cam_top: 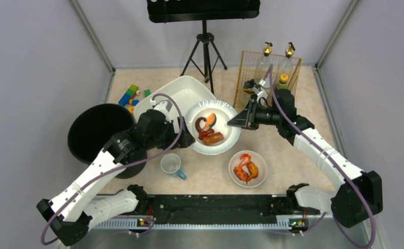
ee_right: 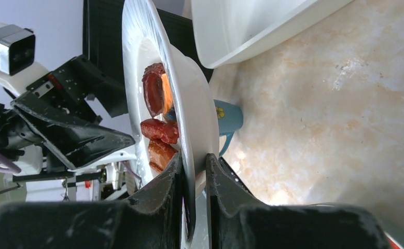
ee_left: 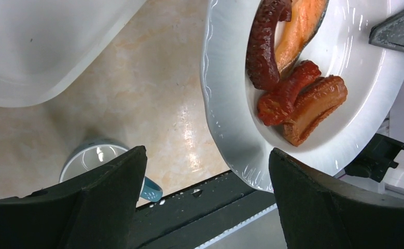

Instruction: Clear the kitchen counter

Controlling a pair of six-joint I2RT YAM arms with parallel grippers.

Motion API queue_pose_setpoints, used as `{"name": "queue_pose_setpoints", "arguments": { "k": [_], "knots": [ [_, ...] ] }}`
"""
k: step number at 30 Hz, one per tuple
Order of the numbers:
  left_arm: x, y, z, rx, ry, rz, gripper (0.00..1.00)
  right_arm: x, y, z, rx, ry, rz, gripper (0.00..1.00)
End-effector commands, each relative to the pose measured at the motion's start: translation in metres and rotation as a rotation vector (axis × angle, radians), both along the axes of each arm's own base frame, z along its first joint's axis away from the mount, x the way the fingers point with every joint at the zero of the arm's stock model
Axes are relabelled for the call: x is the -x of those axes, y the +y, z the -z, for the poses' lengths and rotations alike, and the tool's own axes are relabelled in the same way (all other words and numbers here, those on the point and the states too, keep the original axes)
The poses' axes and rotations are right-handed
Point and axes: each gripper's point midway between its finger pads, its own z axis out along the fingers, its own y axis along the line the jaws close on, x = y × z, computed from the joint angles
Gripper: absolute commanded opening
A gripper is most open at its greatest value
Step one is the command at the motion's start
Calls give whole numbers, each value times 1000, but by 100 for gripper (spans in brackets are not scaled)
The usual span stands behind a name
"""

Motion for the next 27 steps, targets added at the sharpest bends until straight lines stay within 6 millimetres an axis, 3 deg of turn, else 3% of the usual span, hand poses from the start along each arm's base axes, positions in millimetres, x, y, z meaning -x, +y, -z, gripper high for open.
{"name": "queue_pose_setpoints", "arguments": {
  "k": [1, 10, 21, 27],
  "knots": [
    [-9, -10, -17, 131, -56, -54, 92, 13, 3, -80, -150, -164, -64, 0],
    [-14, -16, -16, 184, -41, -91, 86, 22, 1, -88, -169, -175, -67, 0],
    [-19, -26, -6, 191, -5, -87, 65, 27, 0, -94, -190, -182, -74, 0],
    [-21, -37, 0, 222, 20, -69, 63, 32, 0, -99, -216, -185, -82, 0]
  ]
}}
